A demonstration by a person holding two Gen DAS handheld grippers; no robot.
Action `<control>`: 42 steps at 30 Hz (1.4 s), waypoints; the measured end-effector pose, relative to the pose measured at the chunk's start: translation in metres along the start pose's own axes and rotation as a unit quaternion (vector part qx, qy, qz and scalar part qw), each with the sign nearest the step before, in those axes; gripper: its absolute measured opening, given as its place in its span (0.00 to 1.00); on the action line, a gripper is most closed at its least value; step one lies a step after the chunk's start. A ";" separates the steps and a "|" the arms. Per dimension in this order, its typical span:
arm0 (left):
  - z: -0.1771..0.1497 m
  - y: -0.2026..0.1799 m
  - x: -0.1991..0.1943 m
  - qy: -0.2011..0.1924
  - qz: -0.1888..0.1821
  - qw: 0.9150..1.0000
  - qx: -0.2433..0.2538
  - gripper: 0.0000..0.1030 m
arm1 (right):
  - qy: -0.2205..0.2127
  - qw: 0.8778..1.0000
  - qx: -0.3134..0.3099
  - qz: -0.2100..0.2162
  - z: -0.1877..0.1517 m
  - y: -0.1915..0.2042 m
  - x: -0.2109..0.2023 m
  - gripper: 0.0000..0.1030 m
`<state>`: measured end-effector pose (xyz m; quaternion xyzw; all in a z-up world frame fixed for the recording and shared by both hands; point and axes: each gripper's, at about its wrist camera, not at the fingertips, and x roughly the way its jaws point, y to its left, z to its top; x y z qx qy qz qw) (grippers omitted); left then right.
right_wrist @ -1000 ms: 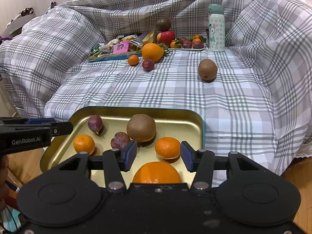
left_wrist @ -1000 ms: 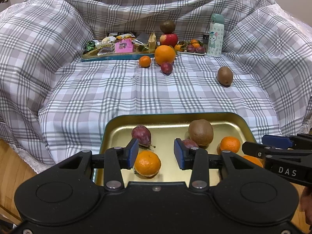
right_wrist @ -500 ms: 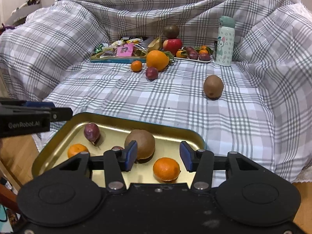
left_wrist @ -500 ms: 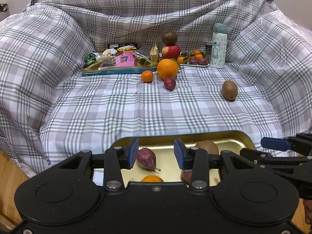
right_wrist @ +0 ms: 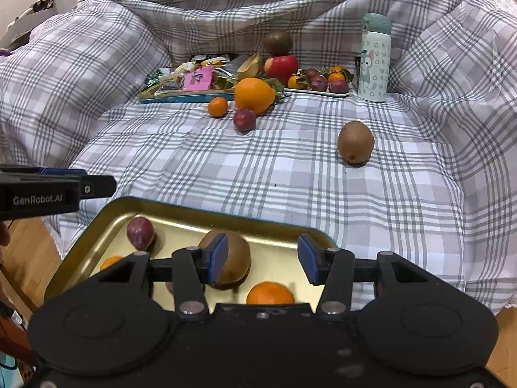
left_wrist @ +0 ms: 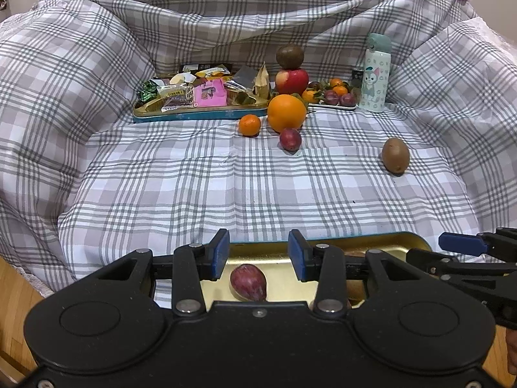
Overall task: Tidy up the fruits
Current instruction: 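Move both open tools back from the tray toward the remaining fruit, then grasp a brown kiwi with the right tool while the left tool grasps a red plum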
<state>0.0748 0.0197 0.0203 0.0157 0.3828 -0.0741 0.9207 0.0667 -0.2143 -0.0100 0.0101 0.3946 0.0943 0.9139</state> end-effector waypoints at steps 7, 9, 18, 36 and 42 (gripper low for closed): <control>0.009 -0.002 0.020 0.016 -0.002 1.000 0.011 0.47 | 0.006 1.000 0.018 -0.007 0.016 -0.013 0.018 0.49; 0.012 -0.003 0.026 0.022 -0.005 1.000 0.013 0.47 | 0.008 1.000 0.023 -0.009 0.020 -0.017 0.023 0.49; 0.035 -0.008 0.050 0.025 -0.010 0.999 0.034 0.47 | 0.013 0.999 0.044 -0.026 0.042 -0.041 0.048 0.49; 0.079 -0.024 0.108 0.029 -0.023 0.995 0.094 0.47 | -0.020 0.993 0.087 -0.081 0.091 -0.084 0.105 0.49; 0.097 -0.015 0.136 0.041 -0.040 0.995 0.083 0.47 | -0.024 0.991 0.095 -0.086 0.101 -0.092 0.124 0.49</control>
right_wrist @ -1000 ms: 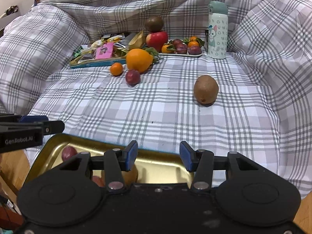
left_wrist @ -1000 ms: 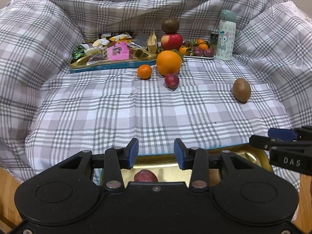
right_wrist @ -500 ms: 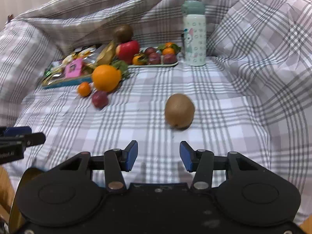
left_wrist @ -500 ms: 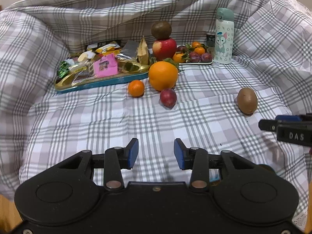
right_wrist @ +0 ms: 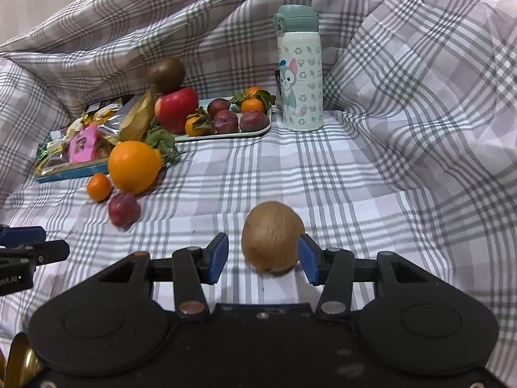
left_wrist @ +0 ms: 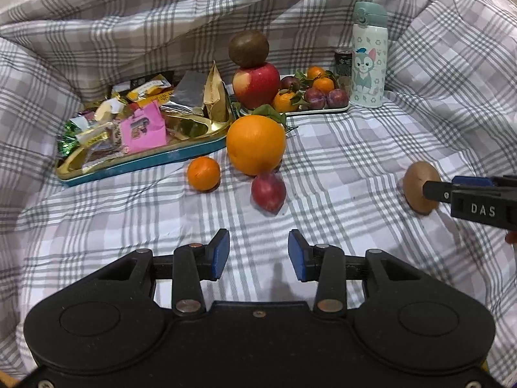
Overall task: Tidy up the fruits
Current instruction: 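Grasp a brown kiwi with the right tool while the left tool grasps a red plum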
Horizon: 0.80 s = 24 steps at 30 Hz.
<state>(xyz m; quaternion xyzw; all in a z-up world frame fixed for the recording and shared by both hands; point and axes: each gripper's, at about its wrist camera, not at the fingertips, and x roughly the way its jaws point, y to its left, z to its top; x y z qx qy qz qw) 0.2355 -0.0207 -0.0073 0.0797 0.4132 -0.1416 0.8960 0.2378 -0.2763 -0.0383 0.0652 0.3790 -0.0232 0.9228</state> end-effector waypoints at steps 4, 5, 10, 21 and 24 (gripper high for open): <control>0.010 0.007 0.018 0.007 -0.009 1.000 -0.007 0.47 | 0.001 1.000 0.008 0.000 0.005 -0.003 0.012 0.49; 0.013 0.008 0.022 0.006 -0.010 1.000 -0.008 0.47 | 0.002 1.000 0.010 0.001 0.005 -0.004 0.015 0.49; 0.024 0.007 0.039 0.008 -0.019 1.000 -0.011 0.47 | -0.003 1.000 0.004 -0.007 0.006 -0.003 0.026 0.50; 0.035 0.000 0.071 0.028 -0.022 0.999 -0.020 0.47 | -0.013 0.999 -0.012 -0.032 0.005 -0.008 0.041 0.52; 0.036 -0.002 0.075 0.027 -0.020 0.999 -0.019 0.47 | -0.005 1.000 -0.002 -0.029 0.004 -0.013 0.047 0.52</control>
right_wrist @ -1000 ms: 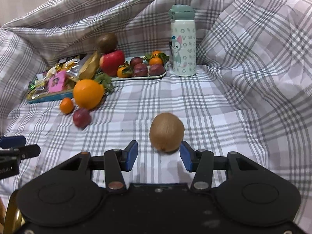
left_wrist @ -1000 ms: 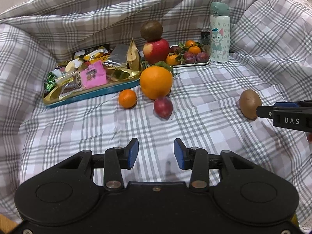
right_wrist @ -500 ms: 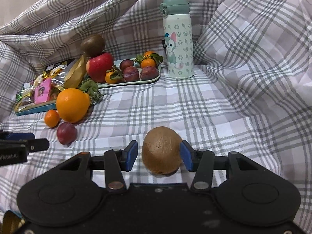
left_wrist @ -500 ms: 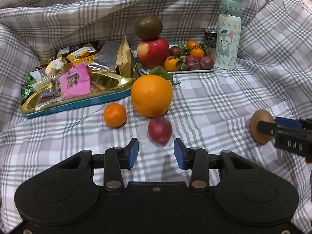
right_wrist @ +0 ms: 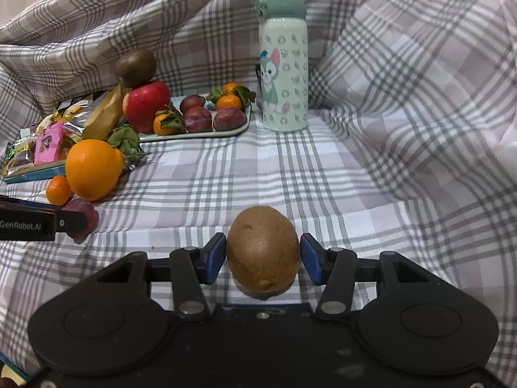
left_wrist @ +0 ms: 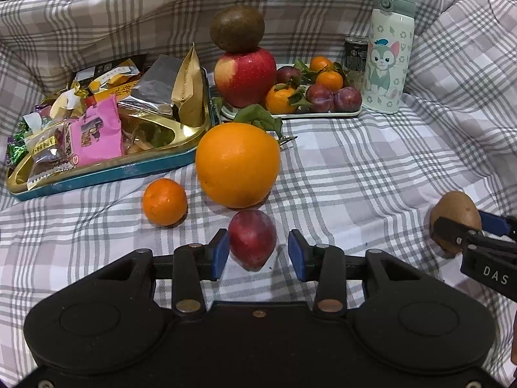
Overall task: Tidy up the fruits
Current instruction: 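Grasp a brown kiwi with the right tool while the left tool grasps a red plum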
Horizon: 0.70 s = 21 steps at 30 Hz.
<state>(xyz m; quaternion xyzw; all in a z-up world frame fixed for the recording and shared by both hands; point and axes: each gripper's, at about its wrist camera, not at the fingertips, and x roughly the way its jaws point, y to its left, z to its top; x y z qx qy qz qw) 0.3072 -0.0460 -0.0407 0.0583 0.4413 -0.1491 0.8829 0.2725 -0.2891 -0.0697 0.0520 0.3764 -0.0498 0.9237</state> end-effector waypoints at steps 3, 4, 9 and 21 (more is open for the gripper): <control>0.002 -0.001 0.003 0.001 0.003 1.000 -0.001 0.47 | 0.007 1.000 0.011 0.010 -0.001 -0.003 0.004 0.52; 0.002 0.000 0.003 0.001 0.003 1.000 -0.003 0.47 | 0.007 1.000 0.011 0.011 -0.002 -0.003 0.004 0.52; 0.002 0.000 0.010 0.010 0.008 1.000 -0.007 0.47 | 0.002 1.000 0.009 0.011 -0.003 -0.002 0.005 0.52; 0.004 0.002 0.016 0.012 0.019 1.000 -0.021 0.47 | 0.000 1.000 0.002 0.012 -0.005 -0.002 0.004 0.52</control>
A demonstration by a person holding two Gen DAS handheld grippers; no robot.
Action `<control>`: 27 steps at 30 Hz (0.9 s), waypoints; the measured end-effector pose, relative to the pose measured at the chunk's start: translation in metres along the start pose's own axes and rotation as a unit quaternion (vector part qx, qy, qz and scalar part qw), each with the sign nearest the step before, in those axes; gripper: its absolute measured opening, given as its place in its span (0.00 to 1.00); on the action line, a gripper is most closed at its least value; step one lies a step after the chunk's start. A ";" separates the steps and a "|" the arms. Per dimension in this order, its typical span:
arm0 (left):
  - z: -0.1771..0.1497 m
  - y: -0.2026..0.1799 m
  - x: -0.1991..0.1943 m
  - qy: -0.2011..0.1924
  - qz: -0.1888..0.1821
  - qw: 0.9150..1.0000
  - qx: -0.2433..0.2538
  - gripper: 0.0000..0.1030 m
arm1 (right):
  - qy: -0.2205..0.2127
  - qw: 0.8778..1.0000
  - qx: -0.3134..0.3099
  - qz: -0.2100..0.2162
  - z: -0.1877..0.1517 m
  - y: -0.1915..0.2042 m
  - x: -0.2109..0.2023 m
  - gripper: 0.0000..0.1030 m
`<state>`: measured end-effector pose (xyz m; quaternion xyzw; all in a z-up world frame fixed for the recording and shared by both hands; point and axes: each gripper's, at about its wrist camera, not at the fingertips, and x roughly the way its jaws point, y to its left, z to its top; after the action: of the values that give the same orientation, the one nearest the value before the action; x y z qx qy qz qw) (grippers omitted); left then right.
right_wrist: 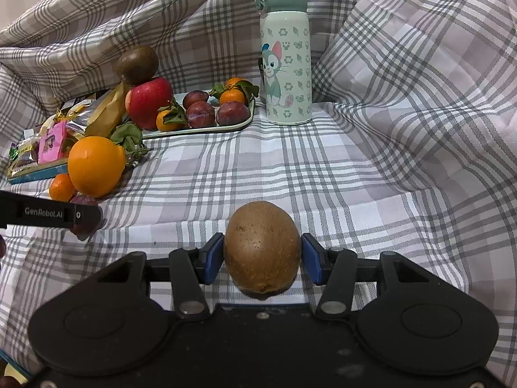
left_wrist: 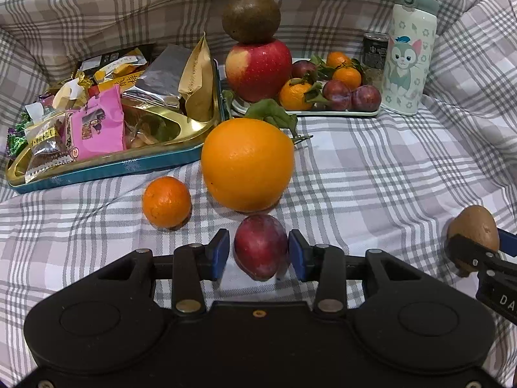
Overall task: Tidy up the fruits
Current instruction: 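Grasp a brown kiwi with the right tool while the left tool grasps a red plum, then carry the plum in the left tool over the tray while the right tool carries the kiwi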
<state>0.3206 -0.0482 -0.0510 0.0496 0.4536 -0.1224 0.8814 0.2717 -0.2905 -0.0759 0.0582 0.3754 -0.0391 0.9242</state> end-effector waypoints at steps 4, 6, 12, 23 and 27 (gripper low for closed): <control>0.001 0.000 0.001 0.003 0.002 1.000 -0.004 0.47 | 0.000 1.000 -0.001 -0.002 0.000 0.000 0.000 0.52; 0.001 0.000 0.002 0.005 0.003 1.000 -0.006 0.47 | 0.001 1.000 -0.002 -0.004 0.000 0.001 0.001 0.52; 0.002 0.000 0.003 0.007 0.005 1.000 -0.006 0.47 | 0.005 1.000 -0.003 -0.012 -0.004 0.002 0.006 0.51; 0.002 0.003 -0.002 0.001 -0.002 1.000 -0.014 0.44 | 0.014 1.000 -0.004 -0.005 -0.002 0.000 0.006 0.50; -0.003 0.002 -0.010 -0.001 -0.002 1.000 -0.006 0.44 | 0.015 1.000 -0.010 -0.006 -0.003 0.002 0.003 0.50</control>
<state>0.3133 -0.0438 -0.0450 0.0429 0.4532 -0.1212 0.8821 0.2721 -0.2887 -0.0796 0.0473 0.3901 -0.0404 0.9187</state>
